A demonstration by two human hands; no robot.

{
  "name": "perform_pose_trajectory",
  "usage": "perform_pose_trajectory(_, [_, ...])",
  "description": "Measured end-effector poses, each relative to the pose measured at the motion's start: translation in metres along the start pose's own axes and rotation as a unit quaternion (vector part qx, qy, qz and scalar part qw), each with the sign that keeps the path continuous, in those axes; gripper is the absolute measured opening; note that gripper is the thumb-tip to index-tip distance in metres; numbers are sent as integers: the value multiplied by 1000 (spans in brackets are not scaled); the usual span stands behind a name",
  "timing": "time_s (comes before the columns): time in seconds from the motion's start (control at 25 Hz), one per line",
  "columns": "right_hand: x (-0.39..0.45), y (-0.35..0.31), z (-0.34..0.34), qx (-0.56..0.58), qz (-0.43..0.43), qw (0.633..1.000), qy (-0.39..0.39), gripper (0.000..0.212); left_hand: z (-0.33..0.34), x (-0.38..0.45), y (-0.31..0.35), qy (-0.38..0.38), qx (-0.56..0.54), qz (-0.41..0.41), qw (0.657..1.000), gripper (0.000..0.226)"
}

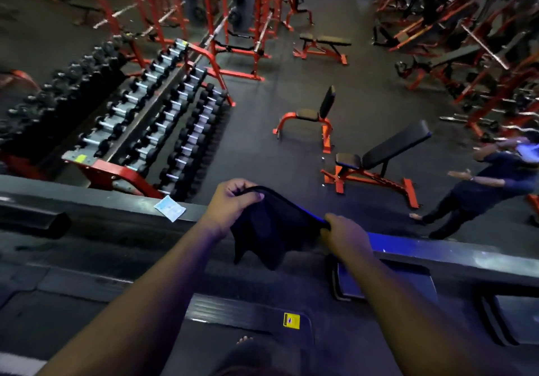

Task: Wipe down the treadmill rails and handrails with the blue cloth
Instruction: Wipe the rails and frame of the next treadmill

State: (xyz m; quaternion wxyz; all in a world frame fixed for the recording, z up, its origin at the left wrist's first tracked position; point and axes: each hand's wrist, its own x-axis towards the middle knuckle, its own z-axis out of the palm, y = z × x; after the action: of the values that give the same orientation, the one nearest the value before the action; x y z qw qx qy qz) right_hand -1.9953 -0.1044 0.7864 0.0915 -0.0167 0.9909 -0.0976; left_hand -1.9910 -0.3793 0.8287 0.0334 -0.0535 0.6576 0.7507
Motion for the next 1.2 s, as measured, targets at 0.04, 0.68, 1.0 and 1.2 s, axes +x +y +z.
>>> perform_pose_trajectory(0.04, [13, 9, 2, 30, -4, 1000, 1, 16, -3, 6, -4, 36, 10, 15, 999, 17])
perform_pose_trajectory(0.68, [9, 105, 103, 579, -73, 787, -199, 29, 188, -96, -235, 359, 42, 65, 930, 8])
perform_pose_trajectory(1.0, [-68, 88, 110, 528, -95, 809, -239, 13, 225, -172, -240, 357, 292, 62, 885, 40])
perform_pose_trajectory(1.2, [-96, 69, 114, 490, -132, 836, -208, 58, 214, -208, -241, 471, 271, 122, 831, 19])
